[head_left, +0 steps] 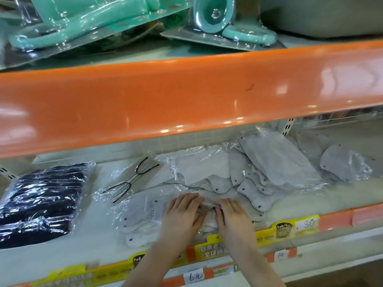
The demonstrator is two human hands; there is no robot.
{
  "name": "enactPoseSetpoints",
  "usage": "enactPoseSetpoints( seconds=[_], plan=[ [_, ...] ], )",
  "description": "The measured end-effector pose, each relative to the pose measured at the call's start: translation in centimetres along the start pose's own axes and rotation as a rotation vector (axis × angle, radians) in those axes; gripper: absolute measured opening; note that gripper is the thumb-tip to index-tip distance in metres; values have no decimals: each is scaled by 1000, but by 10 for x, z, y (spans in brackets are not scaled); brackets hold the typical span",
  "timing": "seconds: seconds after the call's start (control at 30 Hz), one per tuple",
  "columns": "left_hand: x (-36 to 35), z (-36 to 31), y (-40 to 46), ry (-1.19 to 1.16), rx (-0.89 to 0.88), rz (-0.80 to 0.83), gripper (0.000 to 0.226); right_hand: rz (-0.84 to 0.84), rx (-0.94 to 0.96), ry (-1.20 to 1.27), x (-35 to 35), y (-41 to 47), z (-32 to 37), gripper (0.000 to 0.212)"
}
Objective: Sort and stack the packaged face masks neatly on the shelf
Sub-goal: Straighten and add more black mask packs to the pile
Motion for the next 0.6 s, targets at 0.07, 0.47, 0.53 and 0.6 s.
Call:
enactPoseSetpoints(
  seconds=[0.07, 0.47, 0.53, 0.6],
  plan=[
    [4, -3, -1, -13, -37, -48, 31, -28, 35, 28, 5, -3, 4, 26],
    [51, 29, 2, -126, 184, -139, 20, 29, 12, 107, 22, 5, 1, 20],
    [61, 51, 0, -286, 422, -104, 8, -30, -11, 167, 36, 12, -2, 14],
    [65, 63, -4, -438, 544, -107, 24, -82, -23, 258, 49, 19, -1, 12]
  ],
)
Point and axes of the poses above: each hand's wrist, its own y-axis towards the middle knuckle, its own x-axis out of the back of the hand, z = x × y, the point moved 8 cm from there along y, towards the middle knuckle, and after that the axes turned 11 degrees about y, right-handed, at the moved point
